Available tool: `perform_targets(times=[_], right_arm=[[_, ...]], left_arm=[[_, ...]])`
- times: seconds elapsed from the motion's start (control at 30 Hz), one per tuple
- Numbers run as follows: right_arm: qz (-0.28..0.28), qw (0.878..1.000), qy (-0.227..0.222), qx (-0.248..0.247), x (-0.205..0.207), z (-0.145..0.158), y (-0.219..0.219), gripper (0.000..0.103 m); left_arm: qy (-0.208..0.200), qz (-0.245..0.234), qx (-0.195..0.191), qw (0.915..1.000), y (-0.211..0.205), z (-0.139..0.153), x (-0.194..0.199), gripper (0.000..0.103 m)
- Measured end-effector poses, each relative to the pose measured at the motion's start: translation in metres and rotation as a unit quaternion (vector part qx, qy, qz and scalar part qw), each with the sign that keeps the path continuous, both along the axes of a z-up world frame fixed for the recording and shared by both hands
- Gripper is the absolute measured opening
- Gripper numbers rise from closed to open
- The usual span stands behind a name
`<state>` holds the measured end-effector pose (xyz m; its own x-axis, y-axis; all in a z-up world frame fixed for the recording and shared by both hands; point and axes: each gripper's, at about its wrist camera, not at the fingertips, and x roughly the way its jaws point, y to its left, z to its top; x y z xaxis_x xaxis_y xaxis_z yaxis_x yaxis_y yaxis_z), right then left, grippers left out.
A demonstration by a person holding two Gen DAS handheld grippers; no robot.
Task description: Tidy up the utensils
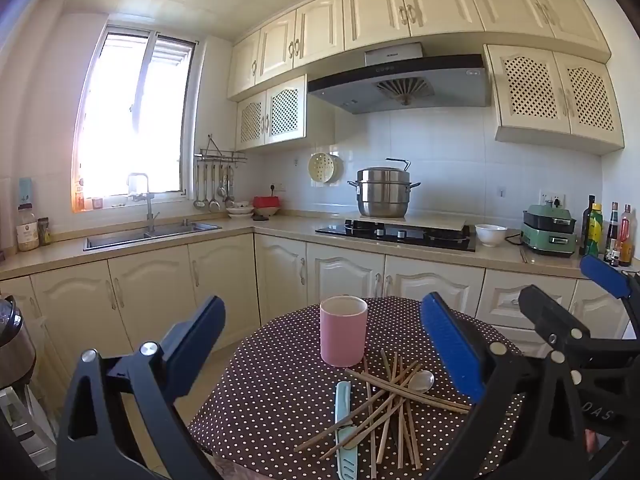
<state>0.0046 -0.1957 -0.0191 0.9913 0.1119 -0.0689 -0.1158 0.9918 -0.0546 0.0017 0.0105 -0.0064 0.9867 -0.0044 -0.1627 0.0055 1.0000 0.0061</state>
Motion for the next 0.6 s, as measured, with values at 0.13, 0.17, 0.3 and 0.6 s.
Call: perform_targets(times=[0.13,0.17,0.3,0.6], right_arm=[[0.002,1.000,0.001,-0.001,0.0008,0.0010,0.0019,0.097],[0.002,1.000,0.002,-0.001,0.0010,0.0014,0.0017,0.097],[0.002,1.000,0.003,-0.002,0.0006,0.0012,0.0028,0.097],[0.002,1.000,0.007,0.000,0.0022,0.0031,0.0017,0.097]], left_arm=[[0.000,0.002,-0.002,1.0000,0.0013,0.0006,-0.0009,0.097],[0.000,0.002,-0.002,1.0000,0.0011,0.0001,-0.0008,0.097],[0.001,0.002,-0.003,1.0000,0.0013,-0.0008,-0.0004,0.097],[0.003,0.001,-0.003,1.0000,0.0002,-0.0026,-0.0006,0.097]])
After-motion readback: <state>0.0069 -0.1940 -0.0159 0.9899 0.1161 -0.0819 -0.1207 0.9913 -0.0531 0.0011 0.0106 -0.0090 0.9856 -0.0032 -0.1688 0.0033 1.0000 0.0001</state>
